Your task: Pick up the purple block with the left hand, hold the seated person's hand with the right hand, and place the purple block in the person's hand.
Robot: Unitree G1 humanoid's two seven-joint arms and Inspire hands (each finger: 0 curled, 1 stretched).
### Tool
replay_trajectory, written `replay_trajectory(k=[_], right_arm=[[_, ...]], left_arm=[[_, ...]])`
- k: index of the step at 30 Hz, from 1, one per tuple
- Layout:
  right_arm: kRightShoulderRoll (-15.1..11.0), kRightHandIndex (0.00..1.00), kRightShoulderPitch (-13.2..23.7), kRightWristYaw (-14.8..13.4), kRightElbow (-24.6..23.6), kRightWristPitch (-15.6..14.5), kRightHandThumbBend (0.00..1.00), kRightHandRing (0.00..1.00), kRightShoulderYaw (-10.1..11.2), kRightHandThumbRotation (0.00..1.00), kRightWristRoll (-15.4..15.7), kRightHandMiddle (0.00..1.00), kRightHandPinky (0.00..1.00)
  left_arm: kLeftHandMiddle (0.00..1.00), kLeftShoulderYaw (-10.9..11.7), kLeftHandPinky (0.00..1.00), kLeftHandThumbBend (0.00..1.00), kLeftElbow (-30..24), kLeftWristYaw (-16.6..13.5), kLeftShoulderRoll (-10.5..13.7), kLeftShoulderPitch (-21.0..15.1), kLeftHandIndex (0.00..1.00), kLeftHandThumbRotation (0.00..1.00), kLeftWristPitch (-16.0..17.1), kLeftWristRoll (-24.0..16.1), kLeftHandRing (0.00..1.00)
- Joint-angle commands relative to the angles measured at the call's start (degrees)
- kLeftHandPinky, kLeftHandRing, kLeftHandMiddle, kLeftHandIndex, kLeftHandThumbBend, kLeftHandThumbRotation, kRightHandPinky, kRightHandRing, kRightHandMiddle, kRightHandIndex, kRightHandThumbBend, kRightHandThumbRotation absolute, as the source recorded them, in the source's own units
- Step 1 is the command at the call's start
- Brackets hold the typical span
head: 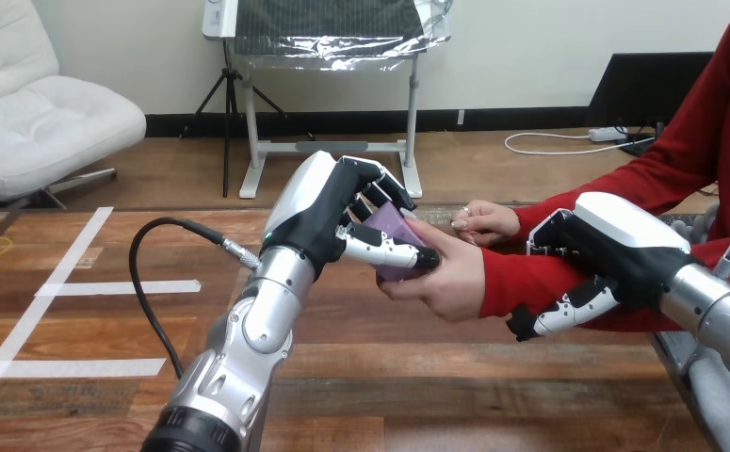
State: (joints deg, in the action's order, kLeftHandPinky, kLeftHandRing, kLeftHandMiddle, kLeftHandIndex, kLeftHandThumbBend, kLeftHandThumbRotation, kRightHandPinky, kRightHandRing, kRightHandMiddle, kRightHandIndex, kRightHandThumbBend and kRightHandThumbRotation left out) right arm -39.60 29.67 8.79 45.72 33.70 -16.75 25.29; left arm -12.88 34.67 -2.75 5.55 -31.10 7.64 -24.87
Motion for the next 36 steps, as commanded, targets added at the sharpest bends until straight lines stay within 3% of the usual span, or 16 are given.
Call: replay_trajectory(k=[1,17,36], right_arm=[[3.7,0.28,1.4,-0.1,-4.7,1.0,0.84,0.22,1.1,0.23,-1.7,0.28,0.21],[4.1,0.28,0.9,0.2,-7.0,-0.9,0.85,0.22,1.2,0.26,-1.5,0.28,0.2],[4.4,0.29,-0.1,0.2,-7.8,-1.0,0.85,0.22,2.1,0.26,-1.6,0.28,0.2]], left_arm=[[0.27,-1.0,0.14,0.81,1.1,-0.4,-2.7,-5.5,0.42,0.0,2.2,1.0,0.19],[0.32,-2.5,0.19,0.81,1.1,0.3,-5.0,-5.7,0.43,0.0,1.7,0.8,0.23],[0.34,-2.5,0.22,0.82,0.5,2.2,-5.3,-4.7,0.43,0.0,2.2,2.1,0.26]])
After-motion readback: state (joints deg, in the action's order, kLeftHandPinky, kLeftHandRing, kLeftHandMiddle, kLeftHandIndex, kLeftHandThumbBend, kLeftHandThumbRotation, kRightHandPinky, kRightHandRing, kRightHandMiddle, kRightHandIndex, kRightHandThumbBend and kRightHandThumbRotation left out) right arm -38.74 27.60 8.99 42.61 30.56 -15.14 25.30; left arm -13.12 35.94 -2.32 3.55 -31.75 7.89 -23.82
